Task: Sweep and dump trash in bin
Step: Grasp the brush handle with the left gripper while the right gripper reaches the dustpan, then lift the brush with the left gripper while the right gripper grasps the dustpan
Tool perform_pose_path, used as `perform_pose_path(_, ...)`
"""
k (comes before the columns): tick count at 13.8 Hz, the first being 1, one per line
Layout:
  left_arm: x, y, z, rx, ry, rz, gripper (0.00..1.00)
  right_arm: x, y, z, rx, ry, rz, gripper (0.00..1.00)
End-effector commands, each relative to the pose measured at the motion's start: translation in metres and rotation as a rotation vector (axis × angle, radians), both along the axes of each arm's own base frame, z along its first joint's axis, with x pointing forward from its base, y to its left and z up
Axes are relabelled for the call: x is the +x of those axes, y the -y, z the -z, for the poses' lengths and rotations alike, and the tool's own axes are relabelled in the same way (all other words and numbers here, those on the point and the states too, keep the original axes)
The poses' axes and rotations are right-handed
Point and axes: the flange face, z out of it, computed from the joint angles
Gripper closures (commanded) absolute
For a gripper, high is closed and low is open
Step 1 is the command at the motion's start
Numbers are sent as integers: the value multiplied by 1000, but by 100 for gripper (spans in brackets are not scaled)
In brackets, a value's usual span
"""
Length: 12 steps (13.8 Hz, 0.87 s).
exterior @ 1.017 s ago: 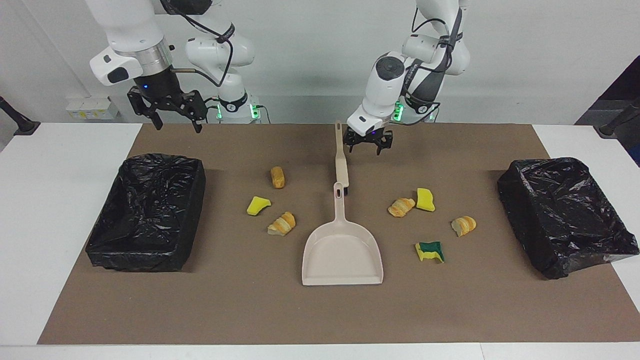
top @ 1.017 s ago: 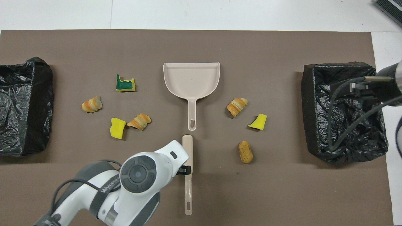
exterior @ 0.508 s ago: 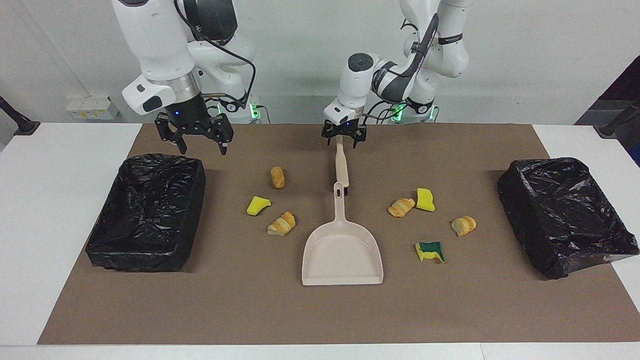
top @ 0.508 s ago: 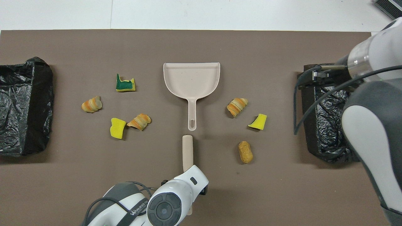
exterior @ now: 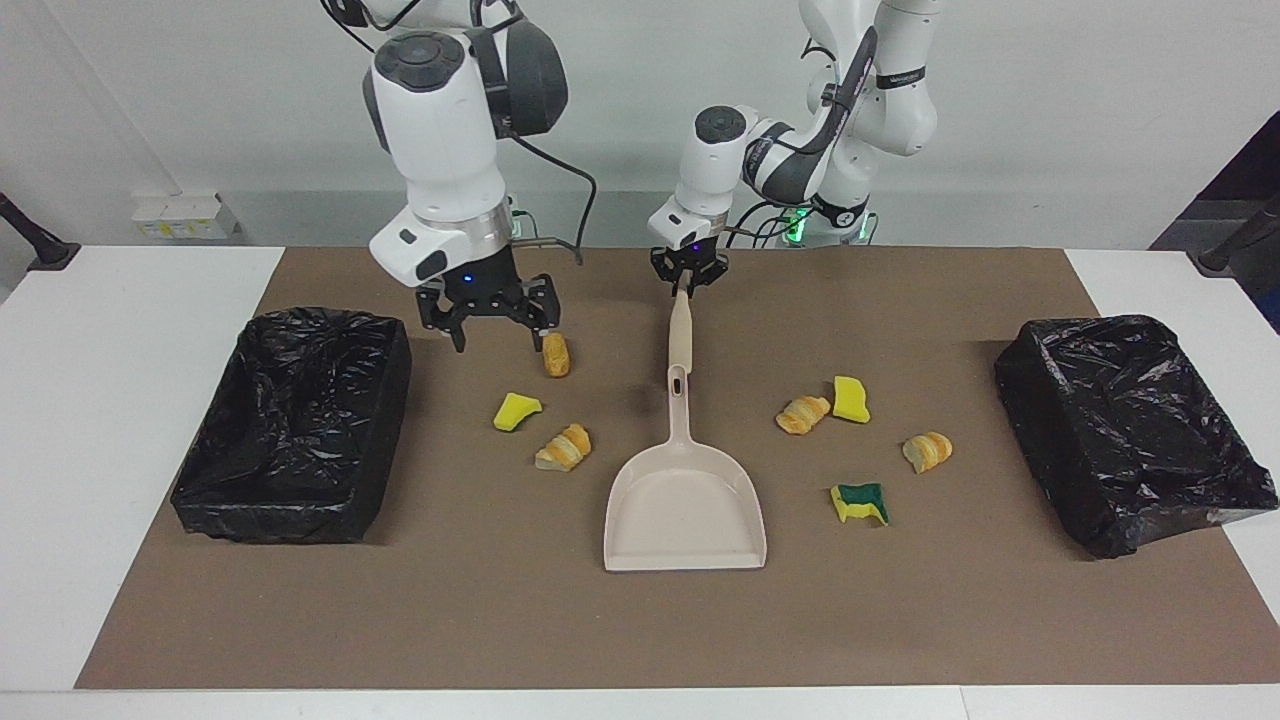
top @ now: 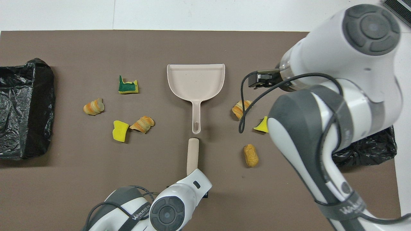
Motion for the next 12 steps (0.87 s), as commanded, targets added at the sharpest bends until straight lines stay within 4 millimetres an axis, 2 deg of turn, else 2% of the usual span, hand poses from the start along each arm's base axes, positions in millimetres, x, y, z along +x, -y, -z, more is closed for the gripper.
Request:
perform_pose_path(1,2,-22,-8,37,-35,-37,100,13,-39,22,2,18,-2,0)
perform_pose_path(4,20,-64,-43,79,-47,-105,100,28,-57,39,20,46,-4,0)
perform_pose_path(5,28,-76,-53,77,-32,-124,100,31,-78,55,14,39,-7,0)
perform_pose_path(6,44,-96,-58,90,-7,-151,100,33,-100,66,15,46,-2,0)
perform_pose_path(7,58,-109,-65,83,14,-183,100,35,-110,76,20,49,1,0)
perform_pose_path(8,73,-122,-72,75,26,-212,100,34,-120,85,24,53,-13,0)
perform_pose_path(10,106,-157,-83,73,47,-222,100,20,-164,123,5,40,-50,0)
perform_pose_path(11,119,-176,-83,75,48,-213,100,11,-184,134,15,42,-25,0)
perform_pose_path(12,134,-200,-81,77,50,-205,100,3,-193,146,8,43,-10,0)
